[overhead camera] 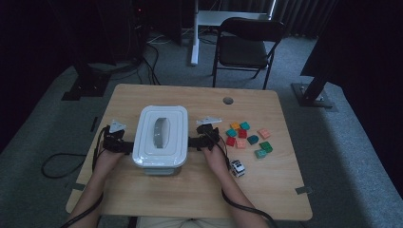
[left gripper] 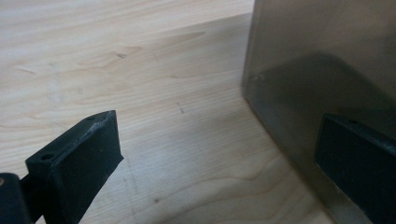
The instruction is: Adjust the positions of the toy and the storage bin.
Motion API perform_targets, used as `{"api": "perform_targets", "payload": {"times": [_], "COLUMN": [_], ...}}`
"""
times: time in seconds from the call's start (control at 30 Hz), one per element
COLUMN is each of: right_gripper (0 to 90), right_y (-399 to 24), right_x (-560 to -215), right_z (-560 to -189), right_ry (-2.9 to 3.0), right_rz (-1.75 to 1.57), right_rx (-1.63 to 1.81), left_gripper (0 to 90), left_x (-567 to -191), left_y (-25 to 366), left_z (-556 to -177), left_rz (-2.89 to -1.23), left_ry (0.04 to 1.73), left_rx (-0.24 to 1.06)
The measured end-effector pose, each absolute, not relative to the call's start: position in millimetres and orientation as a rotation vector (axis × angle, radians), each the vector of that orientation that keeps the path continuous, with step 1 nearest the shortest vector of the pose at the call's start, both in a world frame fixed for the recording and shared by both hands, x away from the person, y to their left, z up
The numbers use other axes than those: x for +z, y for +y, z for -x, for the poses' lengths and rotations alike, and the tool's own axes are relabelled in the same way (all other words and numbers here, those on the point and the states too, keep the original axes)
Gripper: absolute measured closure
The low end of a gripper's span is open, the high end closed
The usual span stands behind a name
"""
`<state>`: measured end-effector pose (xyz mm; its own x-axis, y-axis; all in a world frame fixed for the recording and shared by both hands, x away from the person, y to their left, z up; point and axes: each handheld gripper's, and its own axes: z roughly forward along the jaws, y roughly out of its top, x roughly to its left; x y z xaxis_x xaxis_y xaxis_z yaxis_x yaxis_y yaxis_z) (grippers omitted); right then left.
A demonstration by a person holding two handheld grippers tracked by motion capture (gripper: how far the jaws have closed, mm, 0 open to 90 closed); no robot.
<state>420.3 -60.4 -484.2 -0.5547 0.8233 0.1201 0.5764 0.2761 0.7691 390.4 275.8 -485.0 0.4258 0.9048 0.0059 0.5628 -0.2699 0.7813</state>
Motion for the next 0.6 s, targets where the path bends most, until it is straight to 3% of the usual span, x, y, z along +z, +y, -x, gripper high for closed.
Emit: {"api": "perform_targets", "payload": {"times": [0.6], "right_gripper": [14.8], "right_y": [-105], "right_x": [-475], "right_z": [-399], "right_ry": [2.324], "right_rz": [-1.28], "right_rx": [1.132], "left_gripper": [1.4], "left_x": [-478], "left_y": [230], "left_z": [-372], "left_rz": [-2.047], "left_ry": [1.14], "left_rx": [0.573]}}
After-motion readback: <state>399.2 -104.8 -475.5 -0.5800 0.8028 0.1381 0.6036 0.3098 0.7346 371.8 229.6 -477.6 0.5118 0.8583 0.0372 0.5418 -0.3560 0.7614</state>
